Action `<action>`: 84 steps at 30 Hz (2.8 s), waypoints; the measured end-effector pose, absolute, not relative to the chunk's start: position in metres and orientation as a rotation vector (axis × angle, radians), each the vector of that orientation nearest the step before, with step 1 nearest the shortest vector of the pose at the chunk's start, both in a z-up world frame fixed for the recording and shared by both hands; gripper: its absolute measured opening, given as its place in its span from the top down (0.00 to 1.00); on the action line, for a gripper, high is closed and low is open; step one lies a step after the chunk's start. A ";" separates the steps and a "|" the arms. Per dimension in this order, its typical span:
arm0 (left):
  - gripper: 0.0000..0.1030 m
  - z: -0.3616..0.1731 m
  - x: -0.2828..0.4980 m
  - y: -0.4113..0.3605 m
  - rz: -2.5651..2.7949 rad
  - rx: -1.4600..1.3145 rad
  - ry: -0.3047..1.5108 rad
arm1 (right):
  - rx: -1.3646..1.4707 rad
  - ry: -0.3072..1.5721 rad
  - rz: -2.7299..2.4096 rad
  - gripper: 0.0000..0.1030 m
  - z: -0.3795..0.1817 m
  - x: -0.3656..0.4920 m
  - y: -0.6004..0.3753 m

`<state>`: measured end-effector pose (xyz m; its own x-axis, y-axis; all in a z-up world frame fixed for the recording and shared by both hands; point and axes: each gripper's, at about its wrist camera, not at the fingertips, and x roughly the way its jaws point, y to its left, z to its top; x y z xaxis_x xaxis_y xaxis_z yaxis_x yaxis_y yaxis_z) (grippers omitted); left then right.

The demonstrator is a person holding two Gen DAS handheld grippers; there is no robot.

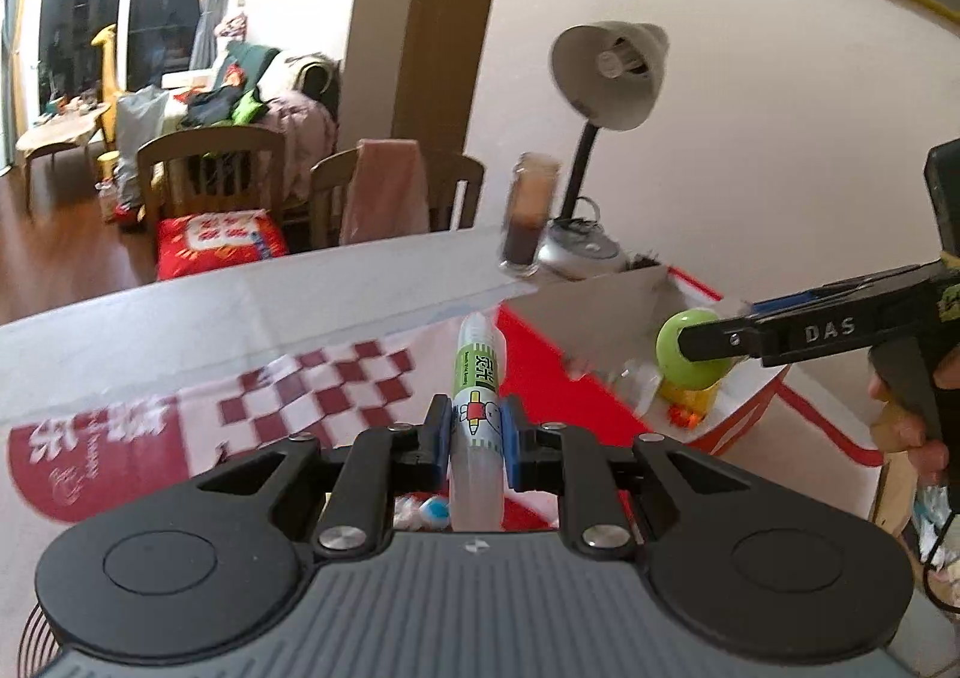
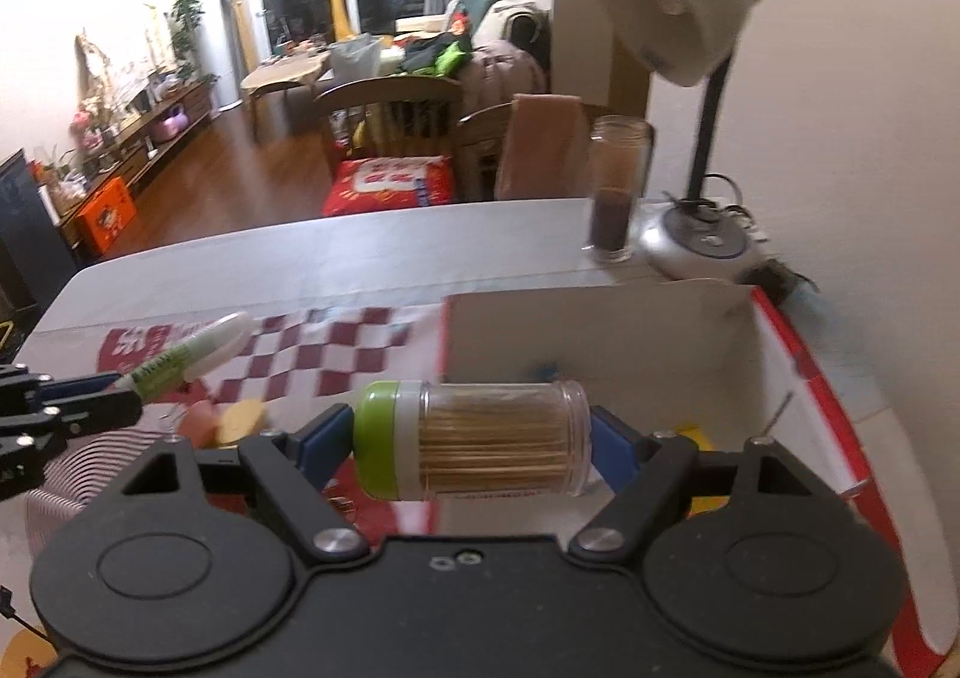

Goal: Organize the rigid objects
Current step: 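Lift and carry the glue stick with left gripper while right gripper carries the toothpick jar to the box, then lower and release the glue stick into the box while right gripper releases the toothpick jar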

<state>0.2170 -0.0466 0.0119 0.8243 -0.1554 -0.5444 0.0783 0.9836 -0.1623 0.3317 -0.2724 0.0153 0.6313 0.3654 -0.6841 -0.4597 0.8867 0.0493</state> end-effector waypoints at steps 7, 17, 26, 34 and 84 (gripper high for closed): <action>0.84 0.016 0.255 -0.083 -0.157 -0.120 0.588 | -0.133 0.757 0.420 0.20 0.006 0.360 -0.309; 0.83 0.014 0.304 -0.129 -0.190 -0.135 0.605 | -0.158 0.777 0.408 0.20 -0.014 0.397 -0.352; 0.84 0.037 0.350 -0.164 -0.207 -0.107 0.574 | -0.207 0.791 0.427 0.20 -0.025 0.427 -0.373; 0.84 -0.009 0.390 -0.190 -0.174 -0.056 0.730 | -0.293 0.838 0.516 0.20 -0.055 0.441 -0.368; 0.83 -0.065 0.449 -0.228 -0.183 -0.001 0.963 | -0.352 0.907 0.660 0.18 -0.059 0.443 -0.354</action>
<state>0.4492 -0.2276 -0.0648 0.5571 -0.1559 -0.8157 0.1550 0.9845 -0.0822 0.4434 -0.3540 -0.0594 0.4399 0.3758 -0.8156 -0.6601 0.7511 -0.0099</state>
